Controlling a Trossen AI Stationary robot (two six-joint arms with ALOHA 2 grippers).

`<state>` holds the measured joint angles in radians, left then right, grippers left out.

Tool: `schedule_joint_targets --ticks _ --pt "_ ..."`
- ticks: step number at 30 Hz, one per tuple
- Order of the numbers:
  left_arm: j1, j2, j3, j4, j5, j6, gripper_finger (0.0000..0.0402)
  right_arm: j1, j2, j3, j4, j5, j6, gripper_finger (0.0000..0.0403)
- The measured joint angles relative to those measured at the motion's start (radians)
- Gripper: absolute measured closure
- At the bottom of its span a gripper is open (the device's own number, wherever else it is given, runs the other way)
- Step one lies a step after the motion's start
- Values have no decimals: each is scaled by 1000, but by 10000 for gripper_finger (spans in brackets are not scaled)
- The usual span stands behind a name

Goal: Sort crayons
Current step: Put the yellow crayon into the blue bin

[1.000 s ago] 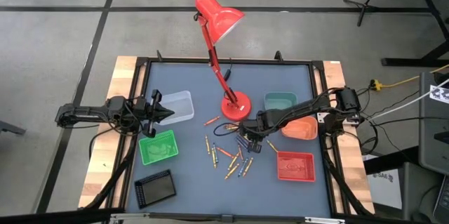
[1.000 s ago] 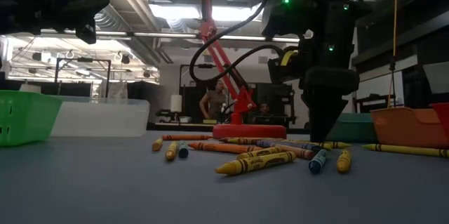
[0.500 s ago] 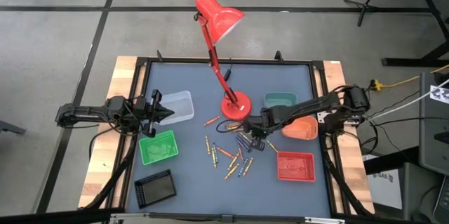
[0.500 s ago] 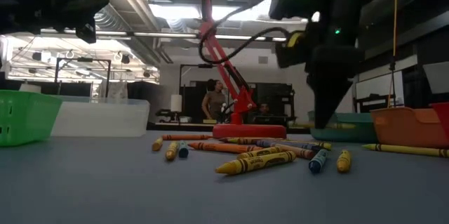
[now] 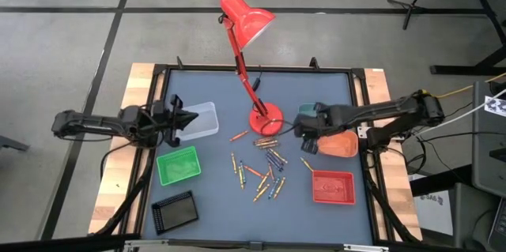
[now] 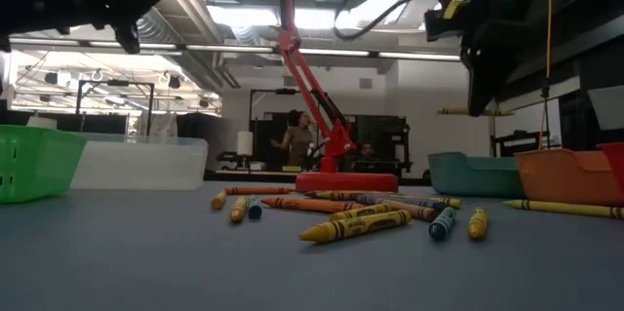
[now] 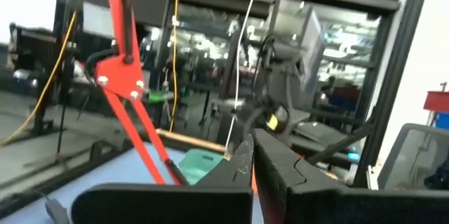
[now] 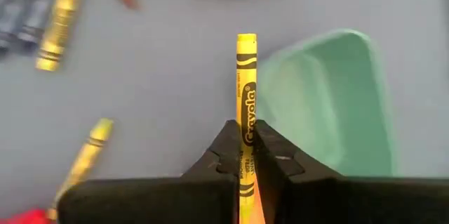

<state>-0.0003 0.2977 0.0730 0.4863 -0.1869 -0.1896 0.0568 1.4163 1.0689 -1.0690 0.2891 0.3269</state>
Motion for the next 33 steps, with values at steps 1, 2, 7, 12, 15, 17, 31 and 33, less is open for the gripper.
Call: schedule_joint_targets --ticks 1,2,7,12,15,17,31,33 --pt "0 39 22 0 -2 -1 401 -18 -7 0 -20 8 -21 385" --pt "0 81 48 0 -3 -2 401 -38 -12 0 -34 12 -44 385" --pt "0 297 187 -4 -15 -2 401 -155 -19 0 -59 15 -174 384" --pt "0 484 301 -7 -15 12 401 -256 -19 0 -57 15 -288 384" --pt "0 581 369 -7 -13 12 401 -297 -19 0 -57 11 -309 384" --pt "0 637 415 -7 3 13 401 -317 -19 0 -57 -3 -311 384" --pt "13 987 657 -7 21 -120 365 -358 -18 -109 -29 -126 -412 384" --pt "20 1025 685 -7 21 -139 345 -358 -18 -123 -28 -125 -412 381"
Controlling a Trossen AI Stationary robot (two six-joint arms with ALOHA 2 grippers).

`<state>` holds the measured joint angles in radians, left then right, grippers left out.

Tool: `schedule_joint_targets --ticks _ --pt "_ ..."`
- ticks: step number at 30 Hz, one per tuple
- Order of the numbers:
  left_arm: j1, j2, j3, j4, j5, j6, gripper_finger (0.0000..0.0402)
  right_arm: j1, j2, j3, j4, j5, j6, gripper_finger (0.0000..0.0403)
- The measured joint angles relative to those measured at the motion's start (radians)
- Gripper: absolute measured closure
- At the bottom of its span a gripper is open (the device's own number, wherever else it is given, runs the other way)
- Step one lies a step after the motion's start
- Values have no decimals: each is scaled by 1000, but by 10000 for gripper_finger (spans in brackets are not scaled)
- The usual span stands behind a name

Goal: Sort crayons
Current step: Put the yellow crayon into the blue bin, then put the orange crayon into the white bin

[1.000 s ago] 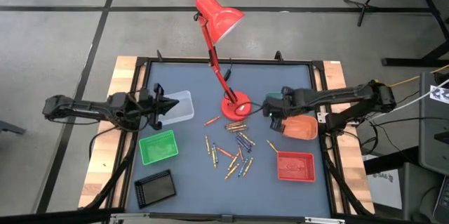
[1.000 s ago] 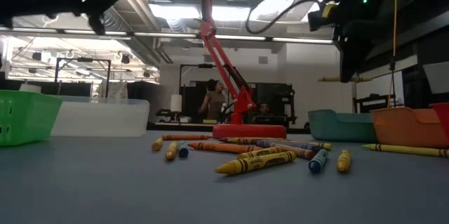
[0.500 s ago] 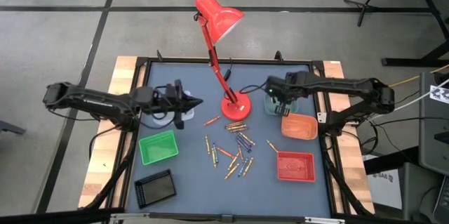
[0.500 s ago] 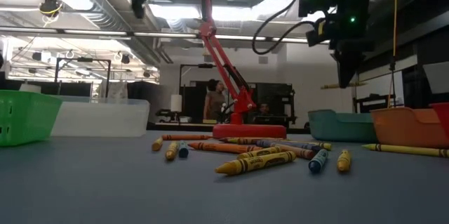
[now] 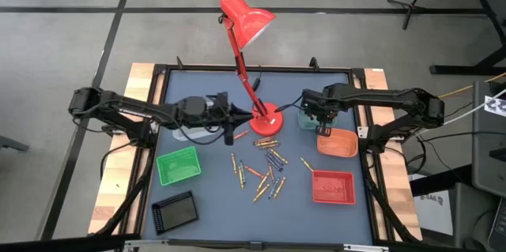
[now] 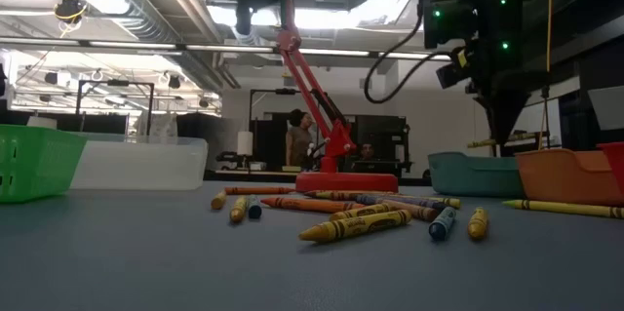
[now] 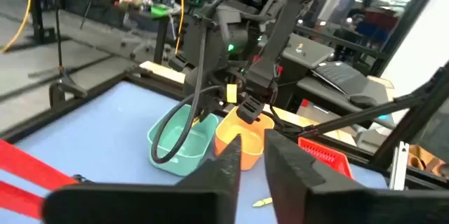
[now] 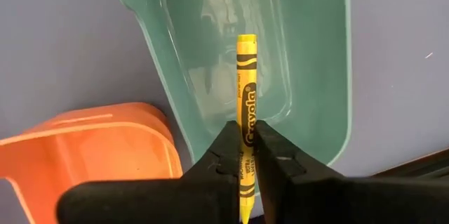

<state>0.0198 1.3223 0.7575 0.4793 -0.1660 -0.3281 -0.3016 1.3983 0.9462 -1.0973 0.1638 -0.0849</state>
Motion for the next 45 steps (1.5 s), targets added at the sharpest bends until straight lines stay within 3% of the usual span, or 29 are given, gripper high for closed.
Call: schedule_joint_targets --ticks 5,10,15,21,33,45 --pt "24 67 65 -50 0 -4 303 0 0 -13 4 0 -1 338" --pt "46 87 118 -287 0 -3 283 0 0 -13 30 25 0 278" --pt "59 87 123 -452 -8 -3 280 0 0 -13 64 28 0 250" --pt "60 129 123 -604 -7 -3 280 0 0 -12 78 -7 6 245" --pt "60 341 122 -601 47 -2 280 1 0 -11 146 -202 169 244" --pt "65 428 122 -602 27 -2 280 1 0 -10 309 -260 171 244"
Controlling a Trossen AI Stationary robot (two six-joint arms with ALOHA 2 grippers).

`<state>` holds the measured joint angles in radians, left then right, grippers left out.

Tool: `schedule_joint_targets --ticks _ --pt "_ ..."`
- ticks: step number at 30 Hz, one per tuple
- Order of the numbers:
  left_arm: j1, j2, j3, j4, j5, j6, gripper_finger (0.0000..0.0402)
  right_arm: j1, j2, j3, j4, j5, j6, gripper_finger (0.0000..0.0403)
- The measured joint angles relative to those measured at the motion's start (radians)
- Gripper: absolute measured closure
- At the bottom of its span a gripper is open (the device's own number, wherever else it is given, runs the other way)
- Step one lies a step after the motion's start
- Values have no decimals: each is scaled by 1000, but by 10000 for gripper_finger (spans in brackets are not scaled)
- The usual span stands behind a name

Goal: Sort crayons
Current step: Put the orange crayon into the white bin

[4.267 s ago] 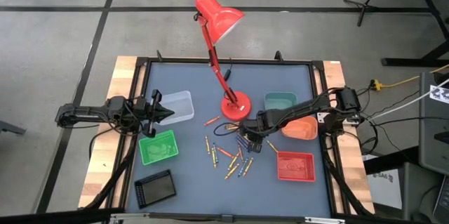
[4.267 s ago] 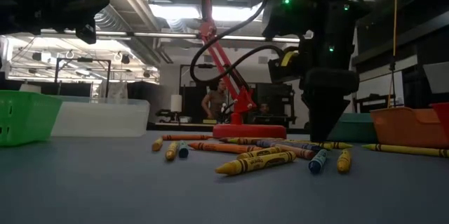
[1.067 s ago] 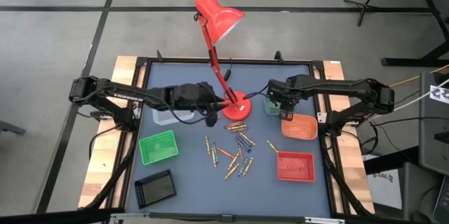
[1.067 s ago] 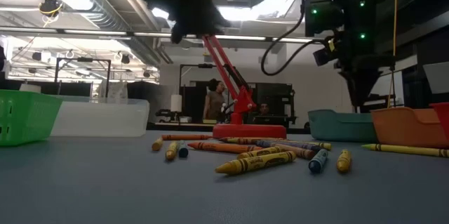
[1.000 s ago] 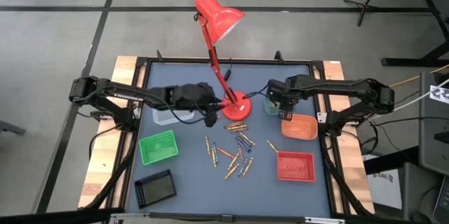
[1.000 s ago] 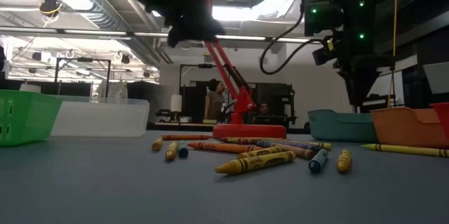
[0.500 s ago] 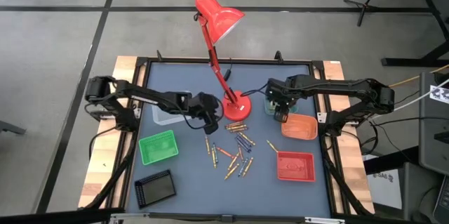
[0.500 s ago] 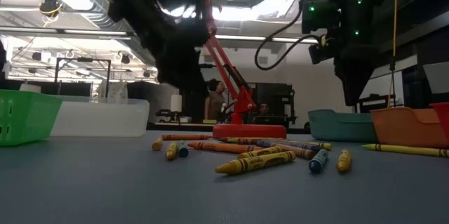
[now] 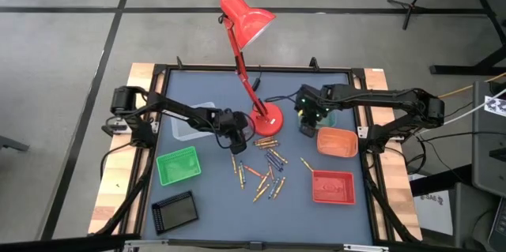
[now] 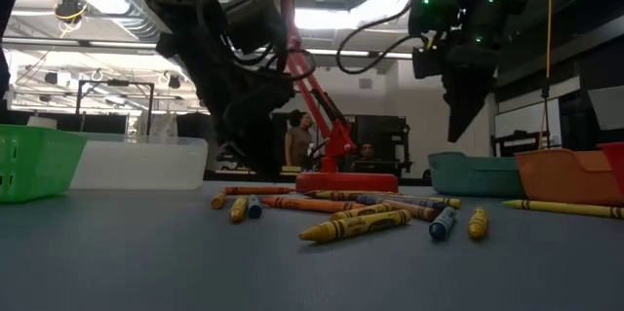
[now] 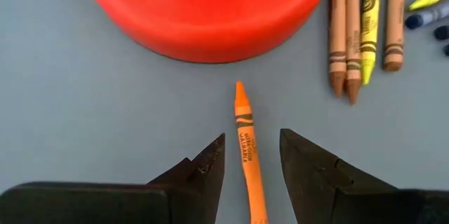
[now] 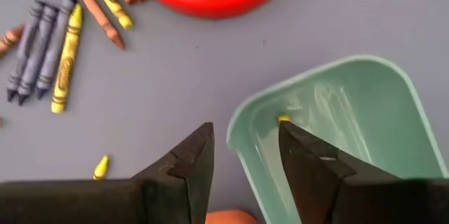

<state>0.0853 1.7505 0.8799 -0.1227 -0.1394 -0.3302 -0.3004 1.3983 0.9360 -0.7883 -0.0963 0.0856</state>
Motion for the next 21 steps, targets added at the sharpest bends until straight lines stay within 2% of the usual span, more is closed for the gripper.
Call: schedule_joint_targets --ticks 7,14,21 --pt "0 47 0 1 -1 0 280 0 0 0 39 -54 0 244" --pt "0 58 2 0 -1 -1 283 0 0 0 39 -55 -1 244" --pt "0 60 2 4 0 -9 342 0 0 0 39 -55 -4 244"
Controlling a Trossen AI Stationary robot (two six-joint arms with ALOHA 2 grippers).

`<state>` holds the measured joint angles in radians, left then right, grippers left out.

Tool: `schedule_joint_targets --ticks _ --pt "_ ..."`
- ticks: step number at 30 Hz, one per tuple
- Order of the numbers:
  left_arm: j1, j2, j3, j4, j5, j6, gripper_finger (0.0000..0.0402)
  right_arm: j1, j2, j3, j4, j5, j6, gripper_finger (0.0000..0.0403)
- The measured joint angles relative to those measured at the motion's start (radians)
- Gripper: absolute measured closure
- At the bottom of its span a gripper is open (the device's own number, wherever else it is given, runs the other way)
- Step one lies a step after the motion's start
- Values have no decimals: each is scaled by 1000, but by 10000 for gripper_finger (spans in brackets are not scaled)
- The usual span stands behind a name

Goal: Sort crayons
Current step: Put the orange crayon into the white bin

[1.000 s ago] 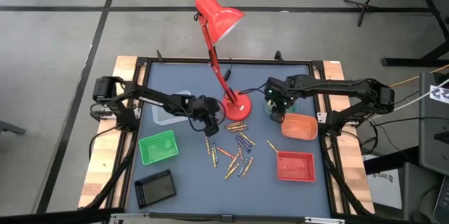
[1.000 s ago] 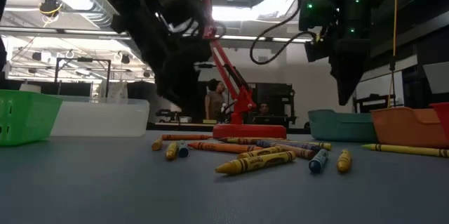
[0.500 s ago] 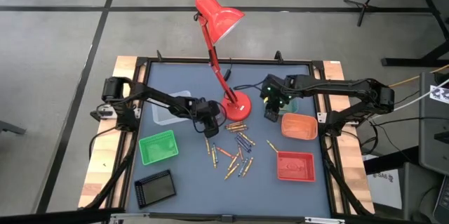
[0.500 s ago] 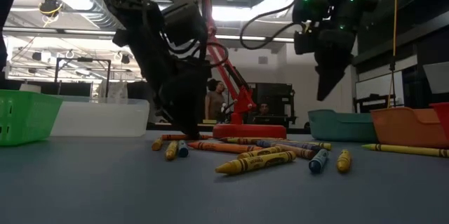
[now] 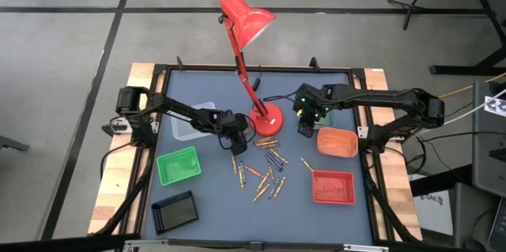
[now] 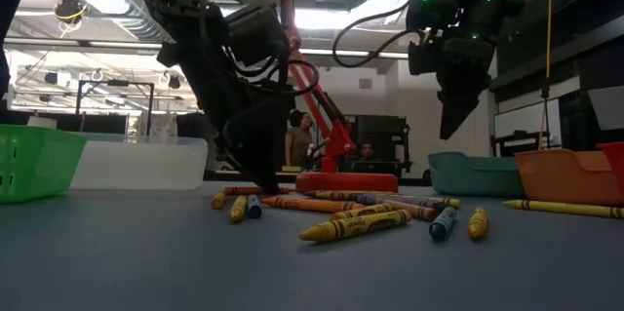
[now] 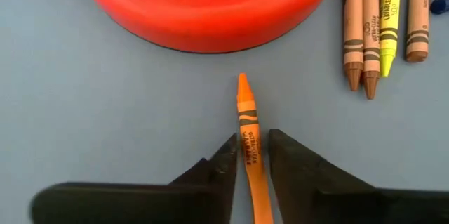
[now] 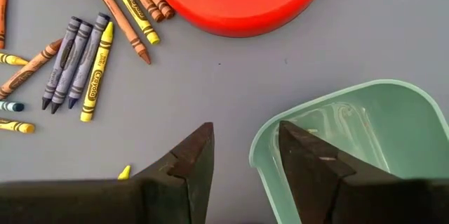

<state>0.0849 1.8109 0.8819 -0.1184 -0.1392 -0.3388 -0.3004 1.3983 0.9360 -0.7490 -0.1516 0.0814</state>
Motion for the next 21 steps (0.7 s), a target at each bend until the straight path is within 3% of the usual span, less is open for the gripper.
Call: schedule_joint_targets --ticks 6,13,21 --pt "0 0 -1 3 4 -1 394 0 0 0 0 0 0 244" --pt "0 -39 -2 -10 23 4 393 10 0 0 0 -88 14 244" --pt "0 -225 -2 -58 51 7 399 139 0 0 31 -74 72 244"
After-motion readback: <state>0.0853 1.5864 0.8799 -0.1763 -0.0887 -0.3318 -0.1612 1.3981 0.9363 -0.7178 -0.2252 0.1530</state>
